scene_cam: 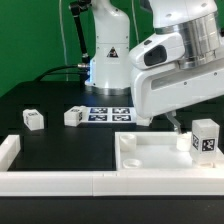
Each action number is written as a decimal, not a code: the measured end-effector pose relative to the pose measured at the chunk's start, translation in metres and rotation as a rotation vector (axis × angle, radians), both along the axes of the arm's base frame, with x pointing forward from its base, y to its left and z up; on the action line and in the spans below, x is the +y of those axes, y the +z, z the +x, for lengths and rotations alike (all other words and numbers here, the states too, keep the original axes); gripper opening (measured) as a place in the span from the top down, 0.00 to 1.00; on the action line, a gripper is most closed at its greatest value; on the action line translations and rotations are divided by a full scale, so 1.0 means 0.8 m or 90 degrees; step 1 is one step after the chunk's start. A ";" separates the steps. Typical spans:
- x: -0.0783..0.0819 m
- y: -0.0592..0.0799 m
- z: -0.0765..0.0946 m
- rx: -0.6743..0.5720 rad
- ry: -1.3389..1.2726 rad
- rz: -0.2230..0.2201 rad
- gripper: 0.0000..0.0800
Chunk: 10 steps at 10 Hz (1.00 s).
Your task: Assemble square table
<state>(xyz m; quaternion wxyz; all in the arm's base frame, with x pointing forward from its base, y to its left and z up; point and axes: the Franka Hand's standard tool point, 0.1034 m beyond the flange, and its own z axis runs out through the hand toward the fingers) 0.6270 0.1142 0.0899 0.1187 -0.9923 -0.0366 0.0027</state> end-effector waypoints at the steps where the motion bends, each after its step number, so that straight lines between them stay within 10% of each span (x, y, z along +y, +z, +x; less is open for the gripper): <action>1: 0.007 0.005 0.011 -0.002 -0.010 -0.028 0.19; 4: 0.022 -0.008 0.011 -0.008 -0.020 -0.027 0.19; 8: 0.020 -0.007 0.012 -0.011 -0.020 -0.028 0.60; 10: 0.020 -0.007 0.013 -0.009 -0.029 -0.028 0.60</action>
Offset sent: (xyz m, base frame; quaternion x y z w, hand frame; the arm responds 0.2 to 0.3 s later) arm -0.0031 0.0055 -0.0149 0.0130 0.0273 0.0517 0.9982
